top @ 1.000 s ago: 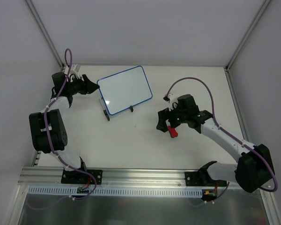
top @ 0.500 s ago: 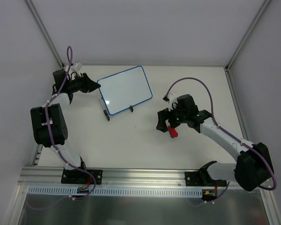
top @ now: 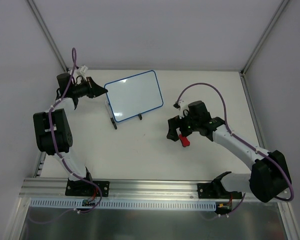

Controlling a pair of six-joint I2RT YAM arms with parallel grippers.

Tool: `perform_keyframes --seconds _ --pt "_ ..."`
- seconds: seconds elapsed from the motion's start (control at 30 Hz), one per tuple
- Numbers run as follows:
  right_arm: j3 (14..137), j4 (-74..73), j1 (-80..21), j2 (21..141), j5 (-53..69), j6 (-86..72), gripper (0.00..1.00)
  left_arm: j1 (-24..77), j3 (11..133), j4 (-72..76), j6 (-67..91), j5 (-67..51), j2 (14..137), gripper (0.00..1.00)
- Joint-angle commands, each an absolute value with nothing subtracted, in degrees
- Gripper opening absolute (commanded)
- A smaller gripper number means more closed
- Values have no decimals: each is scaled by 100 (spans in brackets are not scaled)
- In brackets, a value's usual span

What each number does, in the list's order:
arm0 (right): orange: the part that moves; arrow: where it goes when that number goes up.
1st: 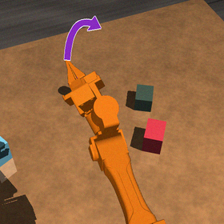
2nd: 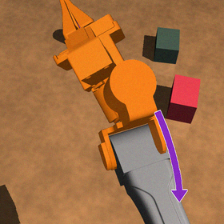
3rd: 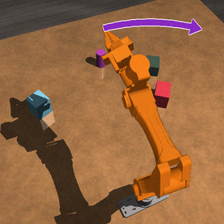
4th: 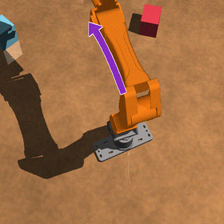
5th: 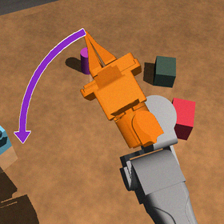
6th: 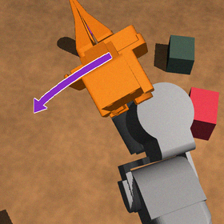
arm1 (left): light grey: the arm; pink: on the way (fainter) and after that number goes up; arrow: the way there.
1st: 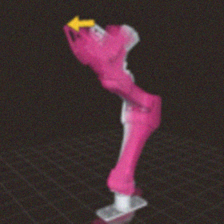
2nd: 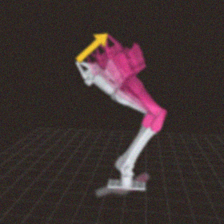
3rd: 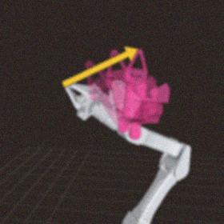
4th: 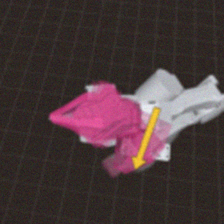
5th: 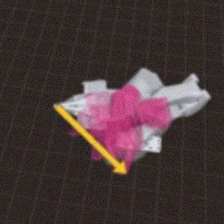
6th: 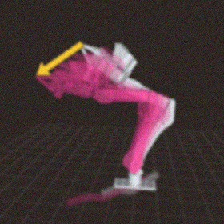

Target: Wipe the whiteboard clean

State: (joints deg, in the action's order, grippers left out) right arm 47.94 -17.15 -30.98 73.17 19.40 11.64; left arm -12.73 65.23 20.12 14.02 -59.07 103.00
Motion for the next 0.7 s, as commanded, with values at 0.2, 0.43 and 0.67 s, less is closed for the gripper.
perform_keyframes --seconds 0.2,0.43,0.67 --pt "4975 -1652 -3138 7374 2021 1274 97 -1468 6715 2232 1160 -6064 10213 0" --pt "4975 -1652 -3129 7418 2030 1327 96 -1687 6697 2232 1125 -6170 10037 0" --pt "4992 -1652 -3129 7444 2057 1362 96 -1828 6539 2232 976 -6267 9932 0"
